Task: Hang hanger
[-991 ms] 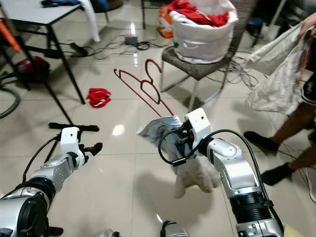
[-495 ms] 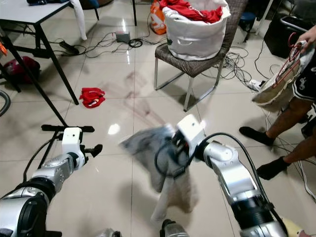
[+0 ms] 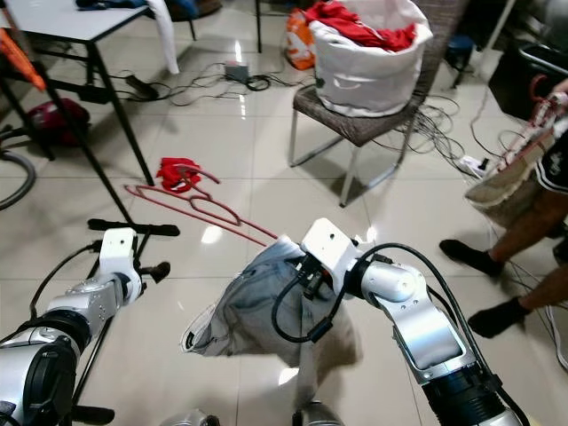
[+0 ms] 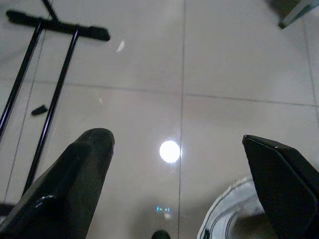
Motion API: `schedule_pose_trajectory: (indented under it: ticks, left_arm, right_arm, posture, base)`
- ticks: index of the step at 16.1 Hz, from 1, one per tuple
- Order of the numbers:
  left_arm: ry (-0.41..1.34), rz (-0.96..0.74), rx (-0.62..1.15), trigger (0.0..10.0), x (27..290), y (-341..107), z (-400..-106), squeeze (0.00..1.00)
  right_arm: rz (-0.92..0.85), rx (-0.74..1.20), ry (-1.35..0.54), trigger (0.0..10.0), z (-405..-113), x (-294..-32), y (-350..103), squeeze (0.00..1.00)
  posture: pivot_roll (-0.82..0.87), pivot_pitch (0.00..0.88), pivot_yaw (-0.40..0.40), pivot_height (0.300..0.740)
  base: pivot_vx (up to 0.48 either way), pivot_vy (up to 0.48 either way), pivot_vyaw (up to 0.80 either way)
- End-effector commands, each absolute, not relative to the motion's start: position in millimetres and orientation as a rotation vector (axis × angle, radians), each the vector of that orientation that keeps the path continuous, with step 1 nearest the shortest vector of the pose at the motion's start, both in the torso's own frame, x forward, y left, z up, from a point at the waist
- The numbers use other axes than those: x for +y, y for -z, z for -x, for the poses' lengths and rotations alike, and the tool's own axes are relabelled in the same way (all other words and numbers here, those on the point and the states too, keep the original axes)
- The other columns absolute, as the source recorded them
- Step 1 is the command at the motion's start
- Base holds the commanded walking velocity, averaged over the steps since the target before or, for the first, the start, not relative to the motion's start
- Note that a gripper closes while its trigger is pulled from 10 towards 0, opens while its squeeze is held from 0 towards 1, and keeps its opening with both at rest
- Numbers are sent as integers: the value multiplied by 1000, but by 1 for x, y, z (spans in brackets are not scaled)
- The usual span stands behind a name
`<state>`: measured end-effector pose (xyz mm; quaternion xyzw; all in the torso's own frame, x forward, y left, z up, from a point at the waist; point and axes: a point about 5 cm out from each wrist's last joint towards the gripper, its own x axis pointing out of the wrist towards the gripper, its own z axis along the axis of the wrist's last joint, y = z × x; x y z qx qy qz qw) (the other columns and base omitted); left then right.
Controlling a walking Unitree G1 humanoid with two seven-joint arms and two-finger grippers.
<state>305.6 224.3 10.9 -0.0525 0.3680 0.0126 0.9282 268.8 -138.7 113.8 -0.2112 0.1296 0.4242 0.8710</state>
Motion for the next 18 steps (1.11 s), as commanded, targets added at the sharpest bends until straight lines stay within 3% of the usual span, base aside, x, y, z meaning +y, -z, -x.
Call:
schedule_pose_trajectory:
  ticks: [1, 3, 8, 15, 18]
  left_arm:
    - [-49, 98, 796, 10000, 231, -7, -300, 0]
    - [-76, 120, 848, 10000, 237, 0, -291, 0]
    - [-160, 362, 891, 10000, 236, 10, -278, 0]
    - [-220, 727, 961, 10000, 196, 24, -271, 0]
    - [-221, 769, 992, 10000, 188, 32, -263, 0]
  right_arm:
    - [473, 147, -878, 10000, -273, -137, -140, 200]
    - [479, 102, -879, 10000, -274, -138, -154, 200]
    - [543, 40, -778, 10000, -282, -148, -160, 200]
    - [537, -99, -727, 10000, -286, -139, -180, 196]
    - [566, -132, -697, 10000, -288, -142, -186, 200]
  posture:
    - [-172, 17, 57, 740]
    - [-182, 12, 63, 740]
    - [-179, 2, 67, 740]
    - [-177, 6, 66, 740]
    - [-179, 12, 68, 740]
  base:
    - [0, 0, 0]
    - [0, 0, 0]
    - [0, 0, 0]
    - [0, 0, 0]
    - [0, 0, 0]
